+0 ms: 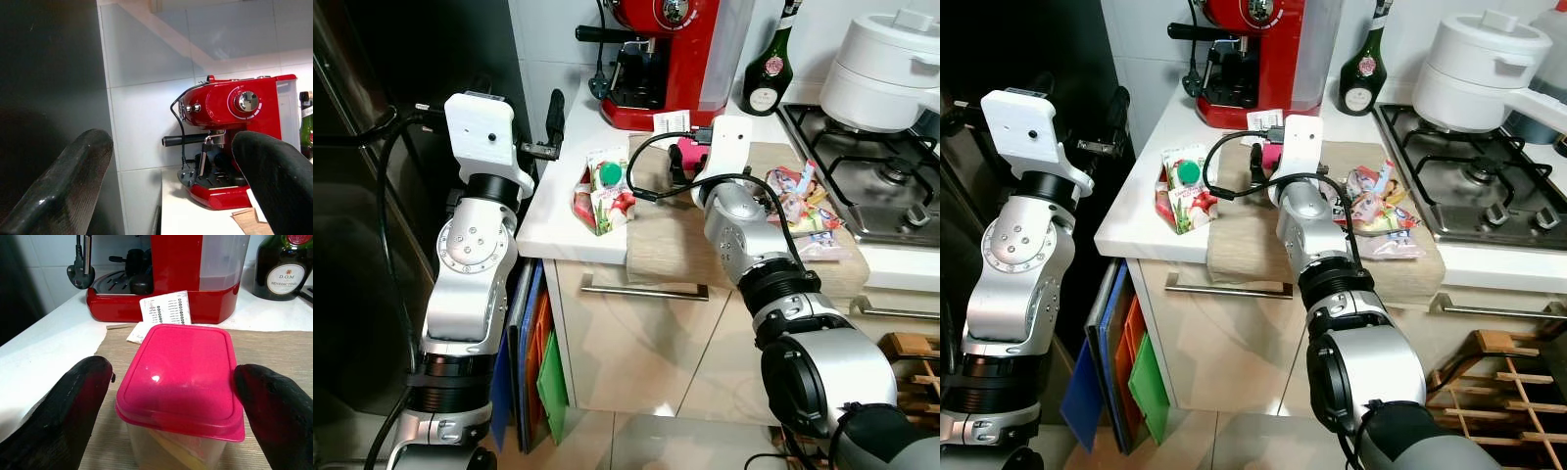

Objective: Restocking fridge

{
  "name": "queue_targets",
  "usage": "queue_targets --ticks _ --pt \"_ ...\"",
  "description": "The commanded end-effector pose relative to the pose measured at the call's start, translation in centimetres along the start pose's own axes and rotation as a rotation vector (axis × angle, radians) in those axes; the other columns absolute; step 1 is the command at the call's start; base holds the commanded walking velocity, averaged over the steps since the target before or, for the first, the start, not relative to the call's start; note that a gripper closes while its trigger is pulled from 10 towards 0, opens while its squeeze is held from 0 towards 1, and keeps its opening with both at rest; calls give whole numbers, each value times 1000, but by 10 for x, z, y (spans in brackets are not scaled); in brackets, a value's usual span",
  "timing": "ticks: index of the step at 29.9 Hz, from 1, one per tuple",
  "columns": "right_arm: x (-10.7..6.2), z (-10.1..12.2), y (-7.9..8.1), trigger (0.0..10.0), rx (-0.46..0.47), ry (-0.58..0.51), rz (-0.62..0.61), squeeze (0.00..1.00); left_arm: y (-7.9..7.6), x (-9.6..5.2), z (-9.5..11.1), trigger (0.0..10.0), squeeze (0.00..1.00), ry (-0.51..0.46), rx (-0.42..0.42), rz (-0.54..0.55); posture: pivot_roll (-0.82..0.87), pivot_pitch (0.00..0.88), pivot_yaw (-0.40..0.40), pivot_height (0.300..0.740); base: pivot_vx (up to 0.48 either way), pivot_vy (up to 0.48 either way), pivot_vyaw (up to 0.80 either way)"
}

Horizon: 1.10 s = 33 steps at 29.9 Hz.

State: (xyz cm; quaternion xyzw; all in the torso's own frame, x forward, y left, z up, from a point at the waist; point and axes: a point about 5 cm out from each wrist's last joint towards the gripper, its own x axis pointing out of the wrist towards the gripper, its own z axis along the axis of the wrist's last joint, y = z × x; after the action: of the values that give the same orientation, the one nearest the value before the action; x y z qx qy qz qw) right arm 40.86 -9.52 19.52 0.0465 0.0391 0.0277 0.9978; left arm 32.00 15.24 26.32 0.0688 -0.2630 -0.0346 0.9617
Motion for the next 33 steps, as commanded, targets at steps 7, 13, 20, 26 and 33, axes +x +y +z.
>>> queue_targets --ticks 7,13,20,26,33 --pt "2 2 0 10000 -12 18 -12 0 1 1 0 10000 0 2 1 1 -19 0 -5 740 0 0 0" --pt "2 2 0 10000 -17 20 -14 0 0 1 0 10000 0 4 1 0 -19 0 -6 740 0 0 0" --pt "-1 30 4 10000 -131 -185 -14 0 0 0 0 10000 0 4 3 -2 -21 0 -4 740 0 0 0" --pt "-3 33 2 10000 -95 -213 -32 0 0 0 -1 10000 0 4 4 -3 -22 0 -5 740 0 0 0" --pt "-3 15 4 10000 10 -94 -40 0 0 1 -1 10000 0 7 5 -3 -21 0 -5 740 0 0 0"
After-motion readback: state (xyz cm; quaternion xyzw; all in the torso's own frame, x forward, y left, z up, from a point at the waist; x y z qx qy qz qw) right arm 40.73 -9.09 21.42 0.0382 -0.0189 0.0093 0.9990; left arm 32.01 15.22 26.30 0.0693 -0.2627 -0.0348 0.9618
